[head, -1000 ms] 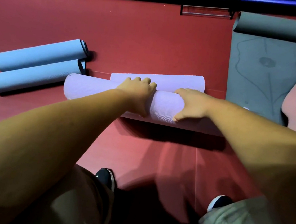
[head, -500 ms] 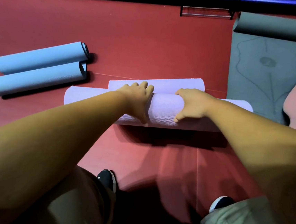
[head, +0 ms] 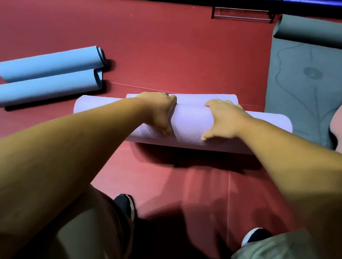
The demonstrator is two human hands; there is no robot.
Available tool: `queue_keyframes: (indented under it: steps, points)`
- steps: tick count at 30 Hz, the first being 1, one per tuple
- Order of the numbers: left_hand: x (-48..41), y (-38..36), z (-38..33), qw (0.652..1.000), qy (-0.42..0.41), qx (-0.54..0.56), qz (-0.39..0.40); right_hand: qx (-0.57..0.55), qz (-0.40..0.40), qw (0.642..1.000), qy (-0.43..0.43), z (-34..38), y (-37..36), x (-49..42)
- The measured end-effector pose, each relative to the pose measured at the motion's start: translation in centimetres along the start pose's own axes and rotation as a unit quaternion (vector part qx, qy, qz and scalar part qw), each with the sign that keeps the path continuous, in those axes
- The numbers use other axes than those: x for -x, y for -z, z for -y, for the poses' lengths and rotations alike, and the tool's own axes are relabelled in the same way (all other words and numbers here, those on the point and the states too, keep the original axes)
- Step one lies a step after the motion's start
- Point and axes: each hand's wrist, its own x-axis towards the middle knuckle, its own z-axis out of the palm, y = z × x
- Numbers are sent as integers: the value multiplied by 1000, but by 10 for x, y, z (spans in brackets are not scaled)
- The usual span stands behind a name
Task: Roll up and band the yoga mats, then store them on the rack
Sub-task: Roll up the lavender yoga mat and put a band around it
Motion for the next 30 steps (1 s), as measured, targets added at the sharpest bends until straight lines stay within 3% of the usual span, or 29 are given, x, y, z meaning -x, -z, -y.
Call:
queue_keyframes:
  steps: [6, 12, 18, 21, 30]
  points:
    - [5, -5, 0, 991, -27, -108, -77, -51, 26, 998, -17, -6, 7, -1]
    - [5, 0, 1, 986, -38, -100, -128, -36, 21, 999, -23, -4, 7, -1]
    - [5, 6, 7, 997, -9, 2, -79, 35, -28, 999, 15, 0, -2, -1]
    - [5, 8, 7, 998, -3, 9, -64, 20, -30, 999, 2, 3, 2, 0]
    - [5, 2, -5, 986, -29, -112, -123, -71, 13, 997, -17, -7, 8, 4]
